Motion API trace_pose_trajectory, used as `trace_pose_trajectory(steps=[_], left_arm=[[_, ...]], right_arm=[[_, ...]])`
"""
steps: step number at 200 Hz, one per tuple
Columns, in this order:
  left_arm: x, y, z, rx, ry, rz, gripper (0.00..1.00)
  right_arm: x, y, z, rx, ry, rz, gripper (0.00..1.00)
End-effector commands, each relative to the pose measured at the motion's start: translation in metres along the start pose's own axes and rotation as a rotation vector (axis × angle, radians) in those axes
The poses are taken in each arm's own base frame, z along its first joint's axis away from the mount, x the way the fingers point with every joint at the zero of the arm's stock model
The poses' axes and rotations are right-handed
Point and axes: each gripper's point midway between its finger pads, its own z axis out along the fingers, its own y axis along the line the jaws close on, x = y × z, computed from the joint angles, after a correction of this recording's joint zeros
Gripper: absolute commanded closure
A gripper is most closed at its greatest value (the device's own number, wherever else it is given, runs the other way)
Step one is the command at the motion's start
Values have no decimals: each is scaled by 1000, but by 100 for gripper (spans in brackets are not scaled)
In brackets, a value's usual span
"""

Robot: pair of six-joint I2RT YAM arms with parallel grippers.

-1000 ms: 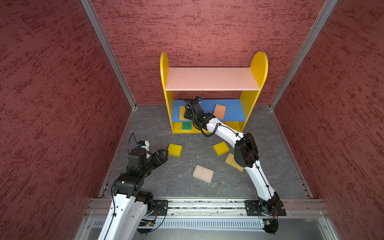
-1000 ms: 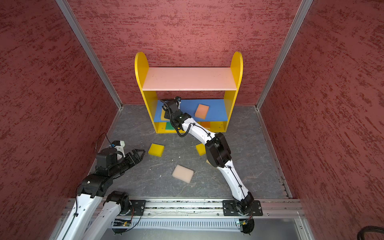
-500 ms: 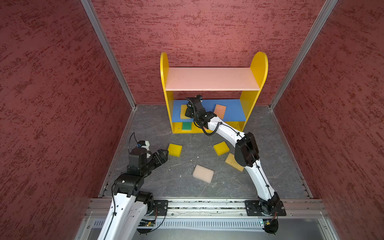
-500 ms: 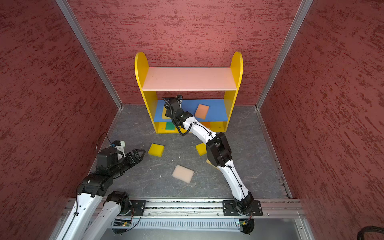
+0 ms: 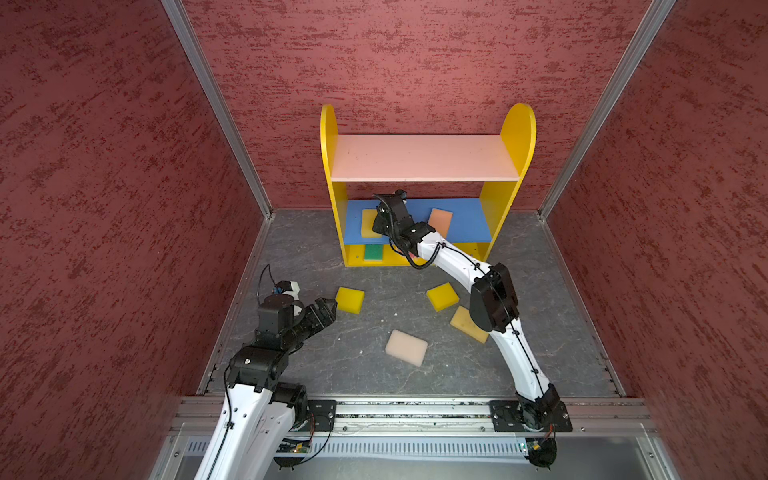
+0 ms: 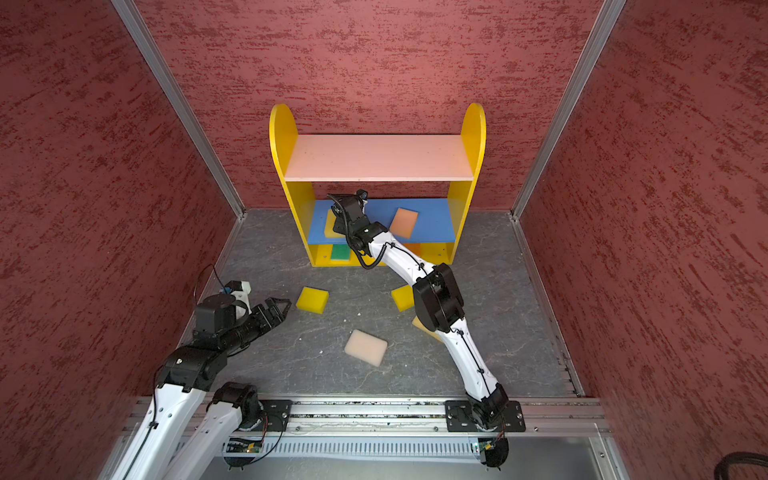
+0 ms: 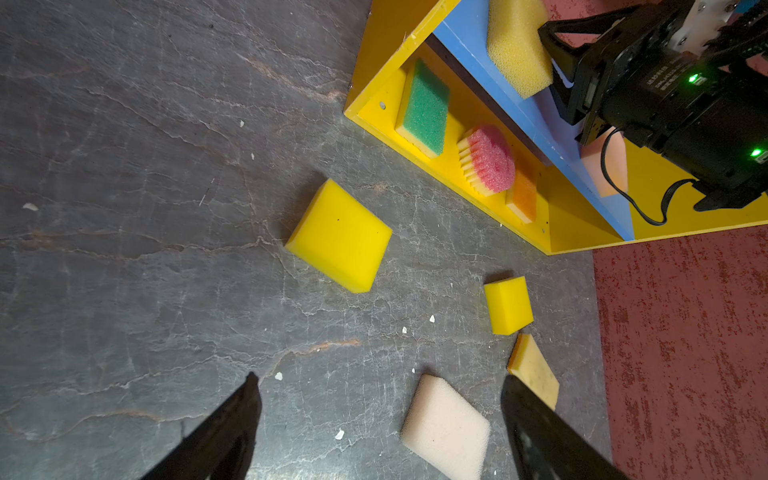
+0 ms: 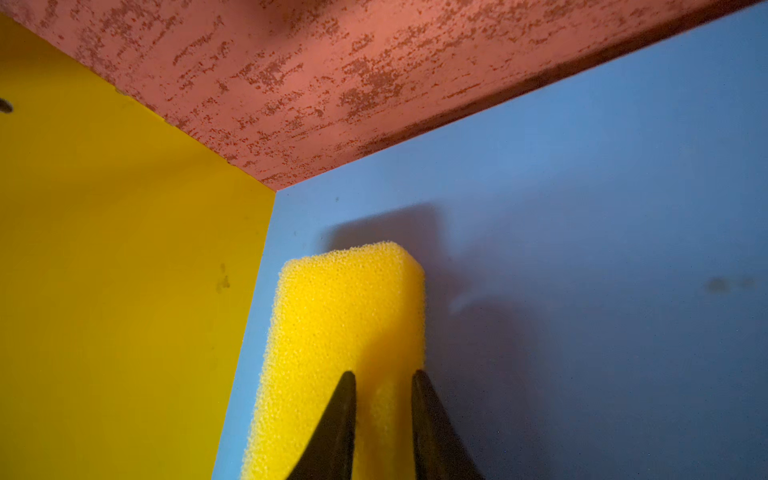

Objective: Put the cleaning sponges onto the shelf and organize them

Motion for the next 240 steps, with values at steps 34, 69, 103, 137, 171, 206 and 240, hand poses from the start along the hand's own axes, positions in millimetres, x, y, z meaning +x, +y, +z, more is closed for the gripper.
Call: trace_pose_trajectory(steps=[34,69,103,137,171,206,240], left_arm=[[-10,-5,-4,10,-35,14,10],[-10,-5,-5,11,-36,14,10],[-9,-5,-6,9,-35,14,10],[-9,-5,-7,11,-39,13,10],[-10,-7,-7,18,-38,12,10],[-10,-8,-10,17,-38,22,10],[-13,-12,-14,26,-42,29,9]], right_arm=[[-8,0,-6,21,-17,0,67],[-17,3,-10,9,-33,-6,60],[-36,13,-25,-17,-68,-21,56],[-54,22,-45,-32,-98,-38,52],[-65,23,-65,-34,-125,-55,51],[-73,6,-100,-19,-175,-93,51],[-78,-52,-144,25,-192,-40,45]])
